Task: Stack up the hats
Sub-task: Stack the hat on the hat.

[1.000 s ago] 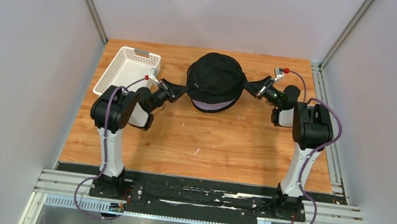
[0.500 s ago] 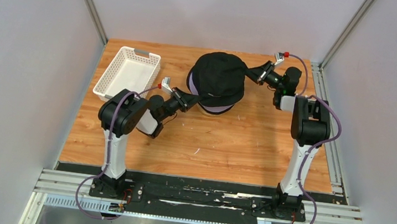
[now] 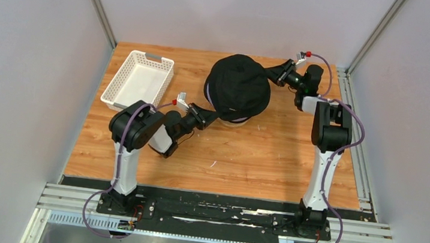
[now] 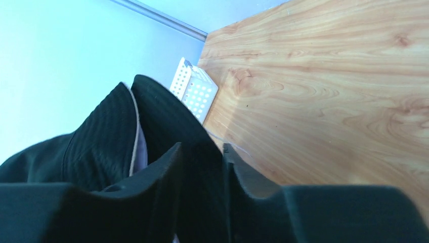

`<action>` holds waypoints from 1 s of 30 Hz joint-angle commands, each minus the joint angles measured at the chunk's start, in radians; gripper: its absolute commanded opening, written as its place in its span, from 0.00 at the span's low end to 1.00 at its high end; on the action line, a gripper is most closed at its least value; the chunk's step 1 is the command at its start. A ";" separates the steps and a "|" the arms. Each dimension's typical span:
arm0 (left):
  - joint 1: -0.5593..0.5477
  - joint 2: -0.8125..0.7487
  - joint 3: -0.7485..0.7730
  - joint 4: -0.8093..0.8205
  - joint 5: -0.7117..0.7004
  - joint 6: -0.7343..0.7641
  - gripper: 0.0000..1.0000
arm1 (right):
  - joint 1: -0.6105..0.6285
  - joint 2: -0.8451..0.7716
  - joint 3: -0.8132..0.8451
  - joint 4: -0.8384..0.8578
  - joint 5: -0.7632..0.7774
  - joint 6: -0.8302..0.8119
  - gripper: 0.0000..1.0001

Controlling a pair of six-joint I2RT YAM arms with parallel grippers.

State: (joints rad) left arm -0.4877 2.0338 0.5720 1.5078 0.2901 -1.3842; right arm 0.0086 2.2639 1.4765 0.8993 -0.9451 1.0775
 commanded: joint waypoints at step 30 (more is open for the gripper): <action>0.245 -0.520 0.181 -0.672 0.096 0.372 0.57 | -0.133 -0.623 -0.554 -0.023 0.064 -0.175 0.51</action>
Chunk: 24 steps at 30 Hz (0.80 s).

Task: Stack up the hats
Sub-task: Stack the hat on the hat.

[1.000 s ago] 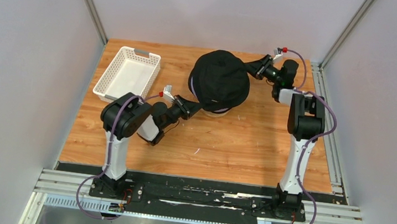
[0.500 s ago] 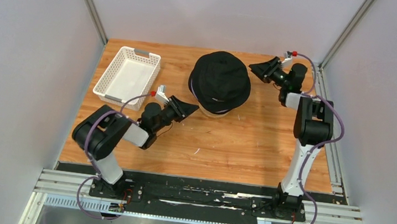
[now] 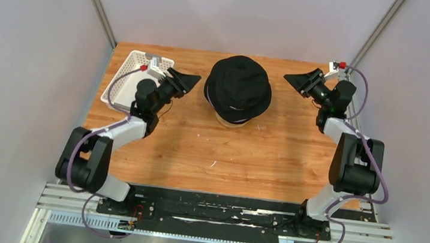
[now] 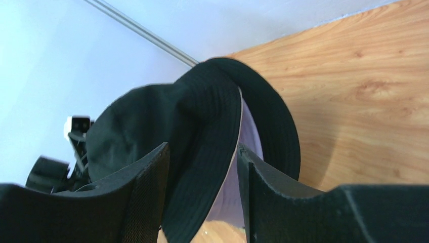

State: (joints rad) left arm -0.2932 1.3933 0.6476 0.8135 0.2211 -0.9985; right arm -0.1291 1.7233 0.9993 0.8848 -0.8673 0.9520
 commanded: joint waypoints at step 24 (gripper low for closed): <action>0.098 0.554 0.444 0.231 0.435 -0.112 0.53 | 0.016 -0.398 -0.345 -0.178 -0.019 -0.162 0.53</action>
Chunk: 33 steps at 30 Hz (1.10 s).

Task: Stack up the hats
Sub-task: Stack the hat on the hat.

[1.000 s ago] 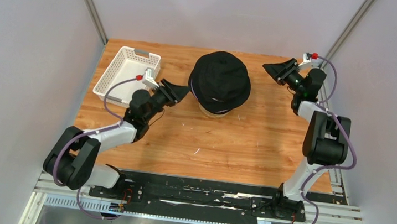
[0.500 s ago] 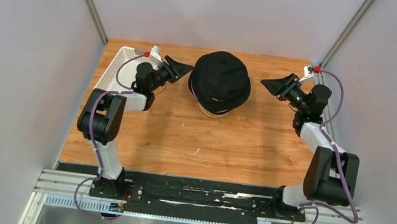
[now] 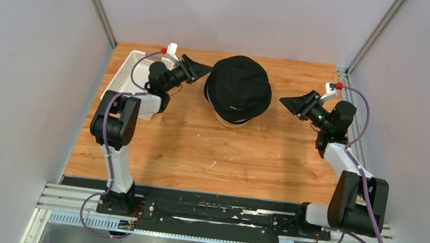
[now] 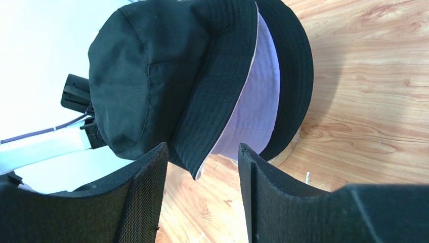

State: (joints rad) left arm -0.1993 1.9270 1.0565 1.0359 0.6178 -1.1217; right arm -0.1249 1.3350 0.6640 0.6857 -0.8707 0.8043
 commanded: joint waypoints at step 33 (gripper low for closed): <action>0.003 0.119 0.152 0.003 0.102 -0.017 0.47 | 0.018 0.005 -0.023 0.067 -0.032 0.020 0.53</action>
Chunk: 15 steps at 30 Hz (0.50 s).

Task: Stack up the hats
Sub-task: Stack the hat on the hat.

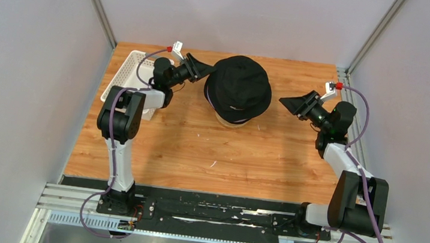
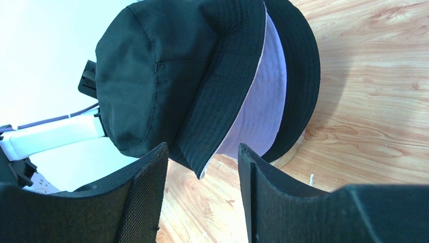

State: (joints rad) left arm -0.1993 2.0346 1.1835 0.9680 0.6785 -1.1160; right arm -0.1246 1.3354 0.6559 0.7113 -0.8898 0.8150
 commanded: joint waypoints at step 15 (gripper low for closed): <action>-0.003 0.069 0.051 0.223 0.105 -0.142 0.00 | 0.025 0.054 -0.033 0.124 -0.025 0.063 0.53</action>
State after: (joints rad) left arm -0.1989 2.0750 1.2076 1.0794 0.7525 -1.2072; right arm -0.1226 1.3647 0.6403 0.7559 -0.8909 0.8425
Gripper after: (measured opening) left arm 0.071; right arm 0.527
